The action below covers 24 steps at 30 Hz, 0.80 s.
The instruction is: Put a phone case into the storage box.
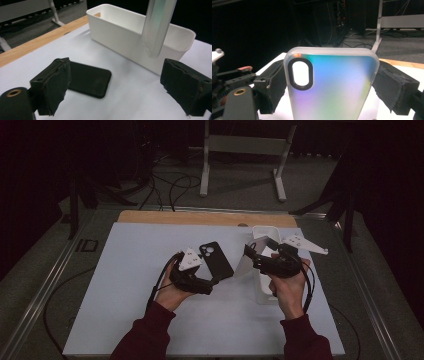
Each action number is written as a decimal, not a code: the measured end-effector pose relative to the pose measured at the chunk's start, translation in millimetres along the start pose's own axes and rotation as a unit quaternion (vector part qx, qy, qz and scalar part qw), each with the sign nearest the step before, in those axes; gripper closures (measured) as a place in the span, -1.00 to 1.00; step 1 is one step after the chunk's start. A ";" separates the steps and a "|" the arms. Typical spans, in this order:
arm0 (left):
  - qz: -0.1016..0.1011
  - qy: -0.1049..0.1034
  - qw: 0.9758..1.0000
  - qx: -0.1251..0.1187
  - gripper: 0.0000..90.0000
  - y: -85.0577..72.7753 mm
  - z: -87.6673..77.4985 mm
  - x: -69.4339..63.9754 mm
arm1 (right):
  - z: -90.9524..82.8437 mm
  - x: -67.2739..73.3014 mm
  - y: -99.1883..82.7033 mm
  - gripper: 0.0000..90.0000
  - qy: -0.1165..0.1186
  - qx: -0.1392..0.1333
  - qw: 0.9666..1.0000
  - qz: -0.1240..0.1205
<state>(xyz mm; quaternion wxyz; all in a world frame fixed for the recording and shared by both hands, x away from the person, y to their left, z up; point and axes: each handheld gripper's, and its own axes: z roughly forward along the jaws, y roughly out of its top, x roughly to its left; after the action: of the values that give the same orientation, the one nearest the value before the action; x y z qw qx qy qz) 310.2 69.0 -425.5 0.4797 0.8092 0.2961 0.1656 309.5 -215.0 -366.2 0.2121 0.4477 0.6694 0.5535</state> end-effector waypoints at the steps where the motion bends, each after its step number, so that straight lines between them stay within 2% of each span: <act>1: 0.000 0.000 1.000 0.000 -0.85 -0.9 -1.6 1.5 | 1.1 -0.3 0.9 -0.63 -0.002 0.000 1.000 -0.003; 8: 0.005 0.017 1.000 0.013 -0.99 -9.6 -17.2 12.4 | 6.9 -6.2 6.5 -0.63 -0.015 0.003 1.000 -0.013; 10: 0.010 0.030 0.999 0.016 -1.00 -12.5 -22.5 15.7 | 8.3 -7.9 8.1 -0.63 -0.018 0.003 1.000 -0.014; 18: 0.007 0.065 0.998 0.015 -1.00 -23.0 -40.8 29.5 | 11.7 -14.9 14.8 -0.63 -0.040 -0.003 0.999 -0.021; 24: -0.001 0.081 0.997 0.013 -1.00 -32.2 -52.6 40.4 | 16.1 -20.2 16.6 -0.63 -0.046 0.003 0.999 -0.028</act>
<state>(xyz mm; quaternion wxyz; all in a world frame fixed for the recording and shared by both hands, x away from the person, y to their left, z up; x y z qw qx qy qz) 301.9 142.2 -428.8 0.4443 0.7989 0.3365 0.2262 338.4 -223.2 -359.7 0.2567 0.4547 0.6727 0.5243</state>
